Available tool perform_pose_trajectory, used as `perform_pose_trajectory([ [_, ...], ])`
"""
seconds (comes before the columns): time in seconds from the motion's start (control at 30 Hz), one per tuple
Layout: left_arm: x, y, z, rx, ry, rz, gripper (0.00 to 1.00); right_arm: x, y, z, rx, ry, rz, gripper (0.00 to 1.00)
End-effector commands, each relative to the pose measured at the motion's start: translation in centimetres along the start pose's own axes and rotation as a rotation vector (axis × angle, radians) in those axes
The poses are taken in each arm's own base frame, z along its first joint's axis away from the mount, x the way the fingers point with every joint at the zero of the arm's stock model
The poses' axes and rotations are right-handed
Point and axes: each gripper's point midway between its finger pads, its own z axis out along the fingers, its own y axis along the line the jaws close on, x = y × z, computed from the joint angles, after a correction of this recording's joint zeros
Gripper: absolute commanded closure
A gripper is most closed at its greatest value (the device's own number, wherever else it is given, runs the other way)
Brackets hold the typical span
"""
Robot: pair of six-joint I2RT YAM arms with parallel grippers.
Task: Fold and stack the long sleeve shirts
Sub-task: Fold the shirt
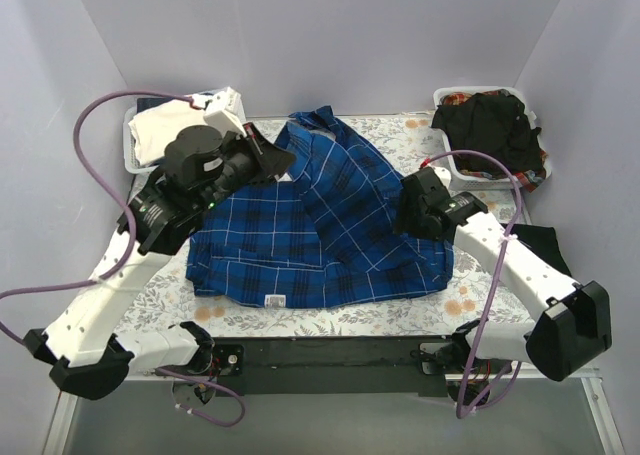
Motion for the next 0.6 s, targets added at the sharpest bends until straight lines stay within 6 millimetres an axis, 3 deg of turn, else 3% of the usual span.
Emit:
perform_pose_trajectory([
  [0.0, -0.3, -0.5, -3.6, 0.063, -0.025, 0.004, 1.0, -3.8, 1.8, 0.8, -0.074, -0.046, 0.087, 0.3],
  [0.03, 1.3, 0.5, -3.2, 0.046, 0.008, 0.002, 1.0, -4.1, 2.0, 1.2, -0.076, -0.043, 0.093, 0.3],
  [0.07, 1.5, 0.6, -4.1, 0.057, 0.004, -0.001, 1.0, -4.3, 2.5, 1.5, -0.096, -0.028, 0.092, 0.3],
  [0.27, 5.2, 3.7, -4.7, 0.004, 0.066, -0.019, 1.0, -6.6, 6.2, 3.9, -0.182, 0.003, 0.048, 0.33],
  [0.4, 5.3, 4.2, -6.1, 0.011, 0.038, -0.028, 1.0, -7.6, 6.6, 6.3, -0.144, 0.025, 0.054, 0.34],
  [0.57, 4.9, 4.3, -7.6, 0.03, 0.004, -0.023, 1.0, -8.4, 7.4, 7.1, -0.172, 0.045, 0.048, 0.35],
])
